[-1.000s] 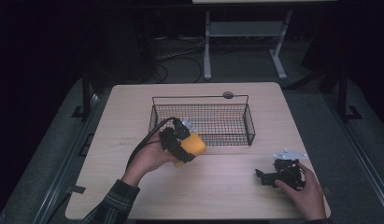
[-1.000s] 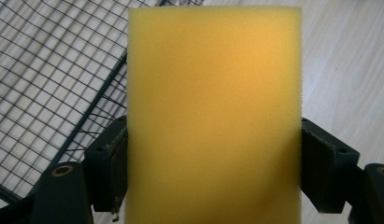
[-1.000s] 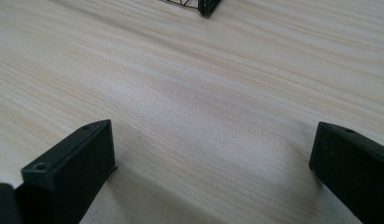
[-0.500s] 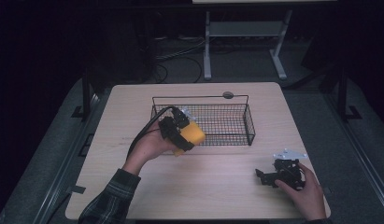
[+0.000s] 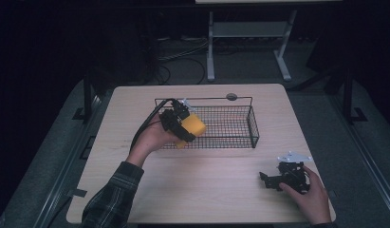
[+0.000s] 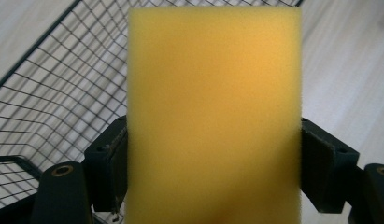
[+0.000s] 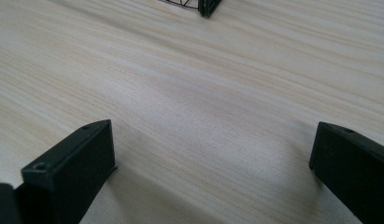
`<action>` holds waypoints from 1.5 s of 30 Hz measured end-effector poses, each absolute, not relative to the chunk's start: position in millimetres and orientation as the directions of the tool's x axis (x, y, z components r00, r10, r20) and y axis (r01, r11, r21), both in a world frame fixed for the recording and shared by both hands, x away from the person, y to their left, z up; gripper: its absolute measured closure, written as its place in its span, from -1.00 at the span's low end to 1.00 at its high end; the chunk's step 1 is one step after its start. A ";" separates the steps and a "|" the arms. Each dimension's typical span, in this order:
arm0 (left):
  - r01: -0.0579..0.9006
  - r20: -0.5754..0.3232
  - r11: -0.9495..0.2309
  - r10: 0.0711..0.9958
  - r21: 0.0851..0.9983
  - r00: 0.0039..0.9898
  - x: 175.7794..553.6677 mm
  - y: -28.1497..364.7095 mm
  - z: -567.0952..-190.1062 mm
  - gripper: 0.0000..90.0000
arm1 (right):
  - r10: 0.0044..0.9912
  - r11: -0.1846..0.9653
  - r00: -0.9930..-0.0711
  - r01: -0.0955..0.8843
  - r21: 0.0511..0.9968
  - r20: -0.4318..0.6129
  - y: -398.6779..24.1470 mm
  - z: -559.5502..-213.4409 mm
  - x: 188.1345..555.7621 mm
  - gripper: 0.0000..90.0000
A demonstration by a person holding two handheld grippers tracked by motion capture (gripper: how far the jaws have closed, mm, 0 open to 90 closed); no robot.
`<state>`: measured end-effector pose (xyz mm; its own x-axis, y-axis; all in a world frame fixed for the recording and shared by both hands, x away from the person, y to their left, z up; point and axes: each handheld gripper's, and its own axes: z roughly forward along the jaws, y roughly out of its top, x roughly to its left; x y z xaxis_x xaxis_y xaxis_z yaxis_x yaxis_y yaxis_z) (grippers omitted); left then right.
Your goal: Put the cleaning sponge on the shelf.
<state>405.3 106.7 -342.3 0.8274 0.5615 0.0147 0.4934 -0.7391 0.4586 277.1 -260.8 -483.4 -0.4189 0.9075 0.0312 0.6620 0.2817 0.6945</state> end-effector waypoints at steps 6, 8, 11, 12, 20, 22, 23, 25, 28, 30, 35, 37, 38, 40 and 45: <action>0.506 0.020 -0.730 0.578 0.459 0.816 416.1 107.7 -340.0 -0.50 | 0.907 0.282 -0.420 0.662 0.695 0.031 -260.8 -483.5 277.2 -1.00; 0.512 0.017 -0.722 0.586 0.466 0.810 419.8 108.8 -339.3 -0.50 | 0.907 0.282 -0.420 0.662 0.694 0.032 -260.8 -483.5 277.2 -1.00; 0.528 0.018 -0.707 0.606 0.470 0.796 429.5 112.5 -339.5 -0.50 | 0.907 0.282 -0.420 0.662 0.695 0.032 -260.8 -483.5 277.2 -1.00; 0.534 0.017 -0.701 0.613 0.473 0.790 431.0 113.2 -339.8 -0.50 | 0.907 0.282 -0.420 0.662 0.695 0.032 -260.8 -483.5 277.2 -1.00; 0.570 0.012 -0.676 0.649 0.467 0.760 442.5 119.3 -347.3 -0.50 | 0.907 0.282 -0.420 0.662 0.695 0.032 -260.8 -483.5 277.2 -1.00; 0.581 0.009 -0.664 0.662 0.470 0.749 445.6 121.2 -349.6 -0.50 | 0.907 0.282 -0.420 0.662 0.695 0.032 -260.8 -483.5 277.2 -1.00; 0.590 0.010 -0.654 0.674 0.474 0.739 449.3 123.9 -350.7 -0.50 | 0.907 0.282 -0.420 0.662 0.695 0.032 -260.8 -483.5 277.2 -1.00; 0.598 0.007 -0.646 0.682 0.475 0.731 452.6 126.3 -352.4 -0.50 | 0.907 0.282 -0.420 0.661 0.695 0.032 -260.8 -483.5 277.2 -1.00; 0.606 0.015 -0.646 0.690 0.465 0.723 457.0 128.9 -356.7 -0.50 | 0.907 0.282 -0.420 0.662 0.694 0.032 -260.8 -483.5 277.2 -1.00; 0.614 0.018 -0.640 0.699 0.462 0.715 459.4 130.2 -359.4 -0.50 | 0.907 0.282 -0.420 0.662 0.695 0.032 -260.8 -483.5 277.2 -1.00; 0.629 0.025 -0.628 0.716 0.457 0.697 465.4 133.8 -364.7 -0.50 | 0.907 0.282 -0.420 0.662 0.695 0.031 -260.8 -483.5 277.2 -1.00; 0.633 0.027 -0.631 0.718 0.449 0.696 467.4 135.0 -366.5 -0.50 | 0.907 0.282 -0.420 0.661 0.695 0.032 -260.8 -483.5 277.2 -1.00; 0.633 0.027 -0.631 0.718 0.449 0.696 467.4 135.0 -366.5 -0.50 | 0.907 0.282 -0.420 0.661 0.695 0.032 -260.8 -483.5 277.2 -1.00; 0.636 0.028 -0.629 0.720 0.447 0.693 468.8 136.0 -368.3 -0.50 | 0.907 0.282 -0.420 0.662 0.694 0.031 -260.8 -483.5 277.2 -1.00; 0.653 0.020 -0.618 0.733 0.439 0.680 472.8 140.7 -377.8 -0.50 | 0.907 0.282 -0.419 0.662 0.695 0.031 -260.9 -483.5 277.2 -1.00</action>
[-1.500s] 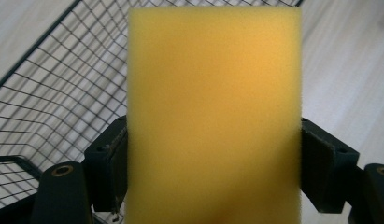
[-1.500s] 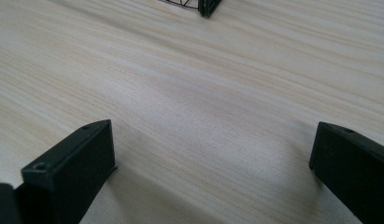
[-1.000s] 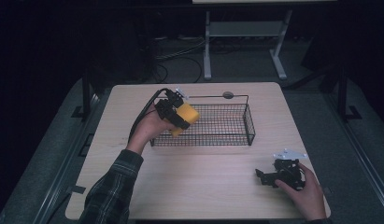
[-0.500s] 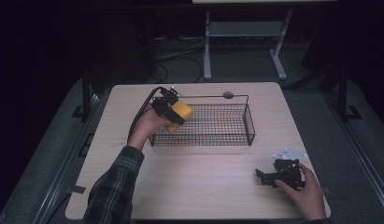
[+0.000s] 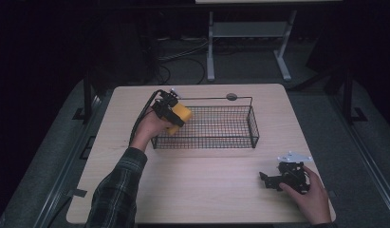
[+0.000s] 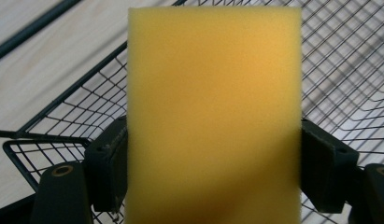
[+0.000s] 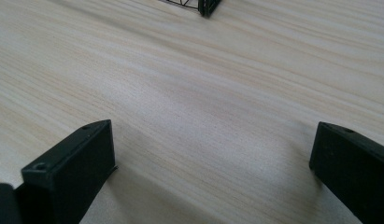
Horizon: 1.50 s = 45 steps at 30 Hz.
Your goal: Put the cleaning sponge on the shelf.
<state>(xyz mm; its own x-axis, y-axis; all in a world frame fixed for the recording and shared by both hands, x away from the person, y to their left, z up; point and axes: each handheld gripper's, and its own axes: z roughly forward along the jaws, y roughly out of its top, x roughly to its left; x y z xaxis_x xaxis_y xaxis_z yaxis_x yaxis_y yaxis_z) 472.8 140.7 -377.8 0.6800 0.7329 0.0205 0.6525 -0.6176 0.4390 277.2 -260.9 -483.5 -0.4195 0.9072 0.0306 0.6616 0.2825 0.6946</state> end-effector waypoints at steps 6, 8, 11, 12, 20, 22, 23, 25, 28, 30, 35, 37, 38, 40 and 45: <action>0.667 0.012 -0.610 0.742 0.428 0.671 474.5 144.8 -387.0 -0.50 | 0.907 0.283 -0.420 0.661 0.695 0.030 -260.9 -483.5 277.2 -1.00; 0.672 0.012 -0.611 0.743 0.419 0.669 475.2 146.0 -389.9 -0.50 | 0.907 0.283 -0.420 0.661 0.695 0.030 -260.9 -483.5 277.2 -1.00; 0.678 0.009 -0.612 0.745 0.408 0.667 475.5 146.6 -394.0 -0.50 | 0.907 0.284 -0.421 0.660 0.696 0.029 -261.0 -483.5 277.3 -1.00; 0.679 0.009 -0.613 0.745 0.404 0.667 475.4 146.3 -395.3 -0.50 | 0.907 0.284 -0.421 0.660 0.696 0.029 -261.0 -483.5 277.3 -1.00; 0.679 0.014 -0.629 0.737 0.380 0.675 476.5 142.2 -401.2 -0.50 | 0.906 0.284 -0.422 0.659 0.696 0.029 -261.0 -483.6 277.3 -1.00; 0.677 0.011 -0.631 0.735 0.378 0.678 476.4 141.1 -403.2 -0.50 | 0.906 0.284 -0.422 0.659 0.697 0.029 -261.0 -483.6 277.4 -1.00; 0.678 0.007 -0.632 0.733 0.376 0.680 476.3 140.7 -404.3 -0.50 | 0.906 0.284 -0.422 0.659 0.696 0.029 -261.0 -483.6 277.3 -1.00; 0.681 0.007 -0.634 0.734 0.366 0.680 475.7 139.9 -408.2 -0.50 | 0.906 0.285 -0.422 0.659 0.696 0.029 -261.0 -483.6 277.4 -1.00; 0.683 0.006 -0.634 0.734 0.363 0.679 475.0 140.0 -410.7 -0.50 | 0.906 0.285 -0.422 0.659 0.696 0.029 -261.0 -483.6 277.3 -1.00; 0.682 0.003 -0.634 0.734 0.364 0.680 474.6 139.8 -411.6 -0.50 | 0.906 0.285 -0.422 0.659 0.696 0.029 -261.0 -483.6 277.4 -1.00; 0.684 0.003 -0.641 0.731 0.348 0.683 474.9 139.4 -416.8 -0.50 | 0.906 0.285 -0.422 0.659 0.696 0.029 -261.0 -483.6 277.3 -1.00; 0.686 0.003 -0.639 0.732 0.347 0.681 474.7 139.4 -417.8 -0.50 | 0.906 0.285 -0.422 0.659 0.696 0.029 -261.0 -483.5 277.3 -1.00; 0.686 0.005 -0.640 0.732 0.346 0.681 474.6 139.2 -417.8 -0.50 | 0.906 0.284 -0.422 0.659 0.696 0.029 -261.0 -483.6 277.3 -1.00; 0.687 0.006 -0.640 0.733 0.343 0.680 474.5 139.1 -417.8 -0.50 | 0.906 0.284 -0.422 0.659 0.696 0.029 -261.0 -483.6 277.3 -1.00; 0.688 0.004 -0.639 0.734 0.344 0.679 474.8 139.3 -418.0 -0.51 | 0.906 0.285 -0.422 0.659 0.696 0.029 -261.0 -483.5 277.3 -1.00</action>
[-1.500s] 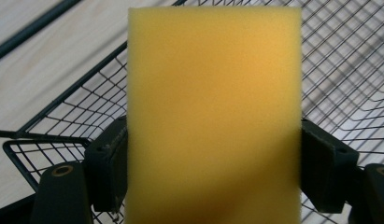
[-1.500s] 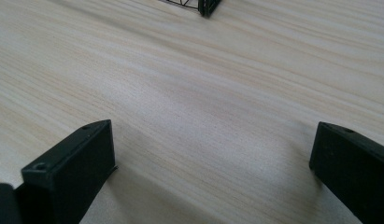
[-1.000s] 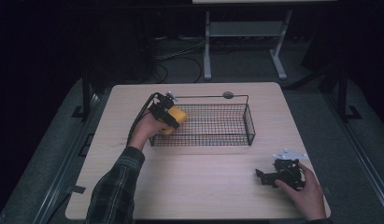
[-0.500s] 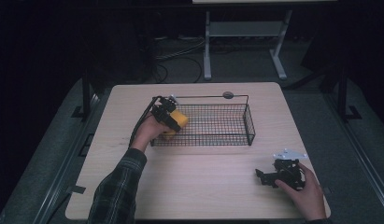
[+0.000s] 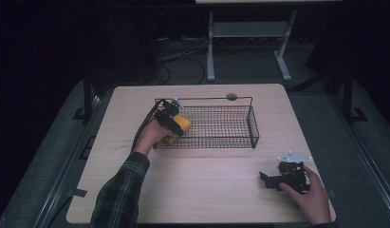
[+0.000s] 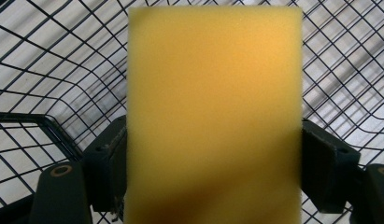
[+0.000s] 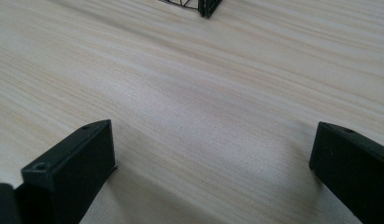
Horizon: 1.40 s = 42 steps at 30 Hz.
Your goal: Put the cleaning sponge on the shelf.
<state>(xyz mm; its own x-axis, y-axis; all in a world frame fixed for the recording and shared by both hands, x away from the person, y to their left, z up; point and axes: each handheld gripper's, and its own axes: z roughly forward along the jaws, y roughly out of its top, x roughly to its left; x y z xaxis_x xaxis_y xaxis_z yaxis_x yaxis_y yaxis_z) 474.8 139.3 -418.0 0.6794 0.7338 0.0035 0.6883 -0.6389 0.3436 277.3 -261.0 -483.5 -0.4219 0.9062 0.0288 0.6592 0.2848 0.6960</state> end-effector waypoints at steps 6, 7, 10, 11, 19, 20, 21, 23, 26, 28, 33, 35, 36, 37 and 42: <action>0.692 0.001 -0.630 0.740 0.351 0.673 475.5 140.1 -417.4 -0.59 | 0.906 0.285 -0.422 0.659 0.696 0.028 -261.0 -483.6 277.4 -1.00; 0.692 0.001 -0.630 0.740 0.351 0.673 475.5 140.1 -417.4 -0.61 | 0.906 0.285 -0.422 0.659 0.696 0.029 -261.0 -483.5 277.4 -1.00; 0.690 0.004 -0.629 0.740 0.358 0.673 475.7 140.0 -414.3 -0.63 | 0.906 0.284 -0.422 0.659 0.696 0.029 -261.0 -483.6 277.3 -1.00; 0.689 0.002 -0.629 0.739 0.360 0.673 475.6 139.9 -412.7 -0.63 | 0.906 0.285 -0.422 0.659 0.696 0.029 -261.0 -483.5 277.4 -1.00; 0.676 -0.003 -0.619 0.737 0.400 0.676 473.6 141.8 -393.2 -0.63 | 0.906 0.285 -0.422 0.659 0.696 0.029 -261.0 -483.5 277.3 -1.00; 0.676 -0.009 -0.619 0.735 0.401 0.678 473.3 142.4 -390.5 -0.63 | 0.906 0.284 -0.421 0.659 0.696 0.029 -261.0 -483.6 277.3 -1.00; 0.675 -0.013 -0.618 0.734 0.404 0.679 472.6 142.7 -388.0 -0.63 | 0.906 0.284 -0.422 0.659 0.696 0.029 -261.0 -483.5 277.3 -1.00; 0.667 -0.011 -0.620 0.729 0.413 0.684 471.0 143.6 -382.8 -0.63 | 0.906 0.285 -0.422 0.659 0.696 0.029 -261.0 -483.5 277.3 -1.00; 0.663 -0.017 -0.617 0.726 0.425 0.687 468.3 144.4 -376.3 -0.63 | 0.907 0.284 -0.421 0.660 0.696 0.030 -260.9 -483.5 277.3 -1.00; 0.660 -0.022 -0.614 0.725 0.432 0.689 466.4 145.0 -372.6 -0.63 | 0.906 0.284 -0.421 0.659 0.696 0.029 -261.0 -483.5 277.3 -1.00; 0.648 -0.019 -0.613 0.719 0.452 0.694 460.4 148.4 -363.8 -0.63 | 0.907 0.283 -0.420 0.661 0.695 0.030 -260.9 -483.5 277.3 -1.00; 0.644 -0.018 -0.614 0.717 0.456 0.697 459.2 149.5 -362.1 -0.63 | 0.907 0.283 -0.421 0.660 0.696 0.030 -260.9 -483.5 277.3 -1.00; 0.640 -0.017 -0.611 0.717 0.465 0.697 456.0 151.9 -359.2 -0.63 | 0.907 0.283 -0.420 0.661 0.695 0.030 -260.9 -483.5 277.3 -1.00; 0.638 -0.016 -0.611 0.716 0.469 0.698 454.3 153.2 -357.9 -0.63 | 0.907 0.283 -0.420 0.661 0.695 0.030 -260.9 -483.5 277.3 -1.00; 0.627 -0.010 -0.608 0.714 0.487 0.700 444.7 159.6 -354.1 -0.63 | 0.907 0.283 -0.420 0.661 0.695 0.030 -260.9 -483.5 277.2 -1.00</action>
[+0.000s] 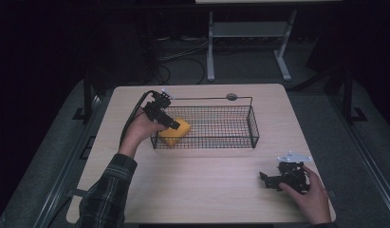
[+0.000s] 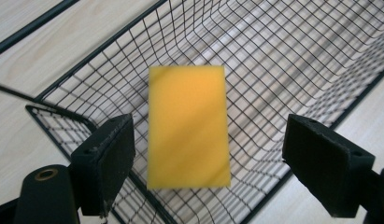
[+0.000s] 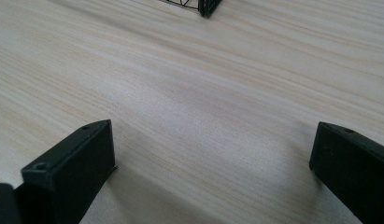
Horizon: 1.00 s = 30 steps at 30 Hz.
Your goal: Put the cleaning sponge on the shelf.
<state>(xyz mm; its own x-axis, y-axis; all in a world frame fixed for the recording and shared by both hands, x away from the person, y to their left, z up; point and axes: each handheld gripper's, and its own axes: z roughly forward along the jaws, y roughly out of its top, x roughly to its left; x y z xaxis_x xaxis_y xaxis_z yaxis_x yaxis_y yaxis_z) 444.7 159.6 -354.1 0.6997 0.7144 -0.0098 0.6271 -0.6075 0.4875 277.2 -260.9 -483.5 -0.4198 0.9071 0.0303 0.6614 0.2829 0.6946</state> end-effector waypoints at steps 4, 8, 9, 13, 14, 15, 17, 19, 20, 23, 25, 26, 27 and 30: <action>0.620 -0.009 -0.598 0.716 0.508 0.698 432.8 169.1 -351.2 -0.63 | 0.907 0.282 -0.420 0.661 0.695 0.031 -260.9 -483.5 277.2 -1.00; 0.617 -0.009 -0.586 0.721 0.526 0.693 425.0 175.1 -349.8 -0.63 | 0.907 0.282 -0.419 0.662 0.694 0.031 -260.8 -483.5 277.2 -1.00; 0.616 -0.008 -0.586 0.721 0.527 0.693 423.1 176.4 -349.6 -0.63 | 0.907 0.282 -0.419 0.662 0.695 0.031 -260.8 -483.5 277.2 -1.00; 0.611 -0.004 -0.578 0.724 0.542 0.689 412.8 182.2 -350.3 -0.63 | 0.907 0.282 -0.419 0.662 0.695 0.031 -260.8 -483.5 277.2 -1.00; 0.610 -0.004 -0.578 0.724 0.542 0.690 410.3 183.6 -350.8 -0.63 | 0.907 0.282 -0.419 0.662 0.695 0.031 -260.8 -483.5 277.2 -1.00; 0.609 -0.005 -0.578 0.723 0.544 0.691 407.9 184.9 -351.7 -0.63 | 0.907 0.282 -0.419 0.662 0.695 0.031 -260.8 -483.5 277.2 -1.00; 0.607 -0.004 -0.575 0.724 0.549 0.690 403.0 187.1 -353.5 -0.63 | 0.907 0.283 -0.420 0.661 0.695 0.030 -260.9 -483.5 277.2 -1.00; 0.604 -0.003 -0.574 0.724 0.553 0.690 398.2 189.4 -355.6 -0.63 | 0.907 0.283 -0.420 0.661 0.695 0.030 -260.9 -483.5 277.2 -1.00; 0.604 -0.002 -0.572 0.725 0.556 0.689 395.8 190.5 -356.8 -0.63 | 0.907 0.284 -0.421 0.661 0.695 0.030 -260.9 -483.5 277.2 -1.00; 0.600 0.009 -0.570 0.729 0.561 0.685 388.5 194.7 -360.6 -0.63 | 0.907 0.283 -0.420 0.661 0.695 0.030 -260.9 -483.5 277.2 -1.00; 0.599 0.013 -0.570 0.731 0.562 0.683 383.1 197.8 -363.6 -0.63 | 0.907 0.283 -0.420 0.661 0.695 0.030 -260.9 -483.5 277.2 -1.00; 0.597 0.015 -0.574 0.728 0.561 0.685 380.6 199.7 -365.1 -0.63 | 0.907 0.283 -0.420 0.661 0.695 0.030 -260.9 -483.5 277.2 -1.00; 0.597 0.018 -0.571 0.731 0.563 0.682 374.5 203.1 -368.7 -0.63 | 0.907 0.283 -0.420 0.661 0.695 0.030 -260.9 -483.5 277.2 -1.00; 0.594 0.023 -0.573 0.730 0.565 0.683 368.8 206.5 -370.7 -0.63 | 0.907 0.284 -0.421 0.660 0.696 0.029 -260.9 -483.5 277.3 -1.00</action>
<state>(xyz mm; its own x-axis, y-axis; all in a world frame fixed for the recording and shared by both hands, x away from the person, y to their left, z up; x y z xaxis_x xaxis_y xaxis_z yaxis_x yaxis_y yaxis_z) 368.8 206.5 -370.7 0.6826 0.7304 0.0226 0.5940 -0.5726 0.5650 277.3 -260.9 -483.5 -0.4208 0.9067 0.0288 0.6597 0.2841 0.6958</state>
